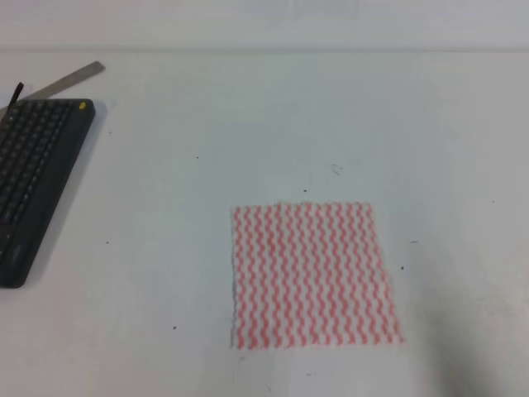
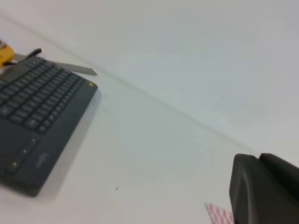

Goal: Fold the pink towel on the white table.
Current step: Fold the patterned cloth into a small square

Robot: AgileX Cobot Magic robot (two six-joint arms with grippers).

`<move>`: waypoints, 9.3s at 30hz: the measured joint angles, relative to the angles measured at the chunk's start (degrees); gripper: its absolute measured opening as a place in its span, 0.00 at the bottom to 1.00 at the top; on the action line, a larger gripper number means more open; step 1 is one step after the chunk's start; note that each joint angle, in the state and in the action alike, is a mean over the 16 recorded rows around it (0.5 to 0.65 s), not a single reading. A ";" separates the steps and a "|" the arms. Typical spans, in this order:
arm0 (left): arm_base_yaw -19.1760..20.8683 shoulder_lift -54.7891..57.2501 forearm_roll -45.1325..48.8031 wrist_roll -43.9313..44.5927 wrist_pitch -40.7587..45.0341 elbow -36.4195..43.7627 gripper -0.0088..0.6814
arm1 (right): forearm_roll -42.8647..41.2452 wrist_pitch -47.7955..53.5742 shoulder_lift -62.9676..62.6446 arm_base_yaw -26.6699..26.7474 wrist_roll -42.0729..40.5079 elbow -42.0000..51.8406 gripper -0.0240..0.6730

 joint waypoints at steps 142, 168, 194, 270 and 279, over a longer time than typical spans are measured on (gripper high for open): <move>-34.31 72.41 -1.32 32.94 -0.88 -34.00 0.01 | 18.67 19.26 92.91 21.42 -16.98 -35.86 0.02; -34.31 72.56 -1.32 53.82 4.01 -34.00 0.51 | 19.80 20.14 93.40 21.42 -18.91 -43.01 0.02; -34.32 78.68 -1.45 67.62 8.15 -34.01 0.59 | 22.10 15.88 93.40 21.42 -19.59 -46.35 0.01; -37.34 93.31 -10.37 79.64 -6.81 -37.09 0.01 | 22.85 14.60 92.85 21.38 -20.90 -46.35 0.01; -37.30 91.92 -10.30 77.02 -9.42 -38.30 0.01 | 22.85 14.71 92.98 21.40 -20.89 -46.35 0.01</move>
